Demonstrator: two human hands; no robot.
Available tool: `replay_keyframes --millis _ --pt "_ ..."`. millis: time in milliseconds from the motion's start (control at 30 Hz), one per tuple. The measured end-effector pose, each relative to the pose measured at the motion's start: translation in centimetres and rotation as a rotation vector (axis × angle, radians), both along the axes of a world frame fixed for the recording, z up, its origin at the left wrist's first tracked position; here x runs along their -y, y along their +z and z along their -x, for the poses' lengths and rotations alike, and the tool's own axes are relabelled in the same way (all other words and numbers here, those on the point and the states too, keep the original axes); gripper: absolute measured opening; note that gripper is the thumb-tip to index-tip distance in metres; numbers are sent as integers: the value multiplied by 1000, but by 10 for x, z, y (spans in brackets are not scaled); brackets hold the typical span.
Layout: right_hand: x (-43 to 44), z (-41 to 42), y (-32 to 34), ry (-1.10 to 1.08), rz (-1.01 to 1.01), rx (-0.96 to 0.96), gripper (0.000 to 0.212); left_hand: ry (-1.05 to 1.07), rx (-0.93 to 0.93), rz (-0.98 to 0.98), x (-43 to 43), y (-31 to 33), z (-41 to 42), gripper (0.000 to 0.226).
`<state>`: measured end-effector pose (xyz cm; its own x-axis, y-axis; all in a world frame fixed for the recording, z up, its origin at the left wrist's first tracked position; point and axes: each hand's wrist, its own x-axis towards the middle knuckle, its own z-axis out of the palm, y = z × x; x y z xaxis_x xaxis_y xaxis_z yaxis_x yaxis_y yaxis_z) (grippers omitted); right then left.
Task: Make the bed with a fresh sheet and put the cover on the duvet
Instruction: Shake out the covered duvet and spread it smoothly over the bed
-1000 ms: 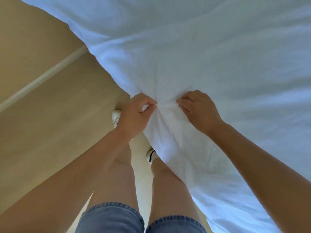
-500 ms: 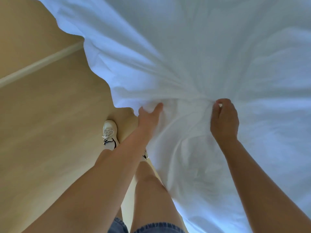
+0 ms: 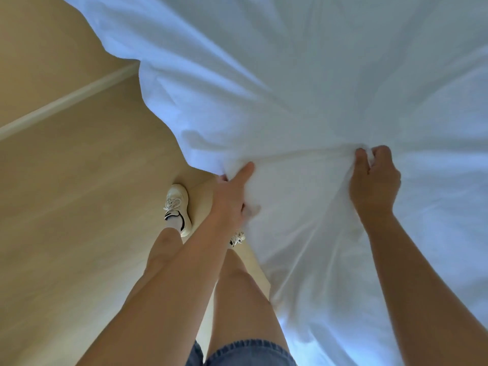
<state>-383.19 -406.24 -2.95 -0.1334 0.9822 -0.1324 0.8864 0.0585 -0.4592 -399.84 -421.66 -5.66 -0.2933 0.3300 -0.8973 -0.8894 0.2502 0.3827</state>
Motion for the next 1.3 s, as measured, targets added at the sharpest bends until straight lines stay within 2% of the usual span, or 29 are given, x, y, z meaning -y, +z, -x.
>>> replay_keyframes --millis 67,133,200,267,333,400,467,567,633,700,767,867,967,1067,1133,1167,1233,1300 --pt "5 -11 -11 -29 102 119 31 -108 88 -82 -2 1 -9 19" --pt "25 -15 -16 4 143 110 45 -318 119 15 1 0 -20 26" --pt "54 -16 -11 66 83 24 57 -428 54 120 3 -4 -25 38" --pt "89 -23 0 127 9 -13 68 -377 -65 156 -3 -5 -28 33" --pt "123 -34 9 213 -36 89 79 -288 -140 174 -13 3 -34 17" --pt "145 -42 13 294 17 235 89 -171 -91 160 -8 16 -38 2" --pt "159 -43 12 330 166 270 96 -92 -3 141 29 32 -21 5" --pt "196 -37 6 573 376 251 98 -176 -75 255 121 52 29 22" --pt "228 -31 -9 719 496 307 95 -255 -164 382 163 47 48 16" --pt "256 -34 -31 737 672 405 83 -337 -239 446 174 19 45 16" --pt "271 -35 -50 700 723 478 71 -429 -292 541 167 -25 37 33" --pt "280 -35 -68 688 637 540 54 -535 -331 615 141 -76 23 61" --pt "272 -27 -63 737 538 479 43 -839 -377 546 119 -94 -4 72" --pt "247 -14 -52 705 218 287 50 -838 -342 395 105 -97 -35 65" --pt "222 -4 -49 701 50 285 58 -756 -326 346 98 -93 -53 62" --pt "208 1 -48 728 52 329 60 -743 -369 322 97 -92 -62 59" --pt "182 5 -55 859 147 488 56 -789 -577 291 98 -90 -75 41" --pt "165 6 -63 1058 75 577 43 -845 -790 281 102 -91 -83 23"
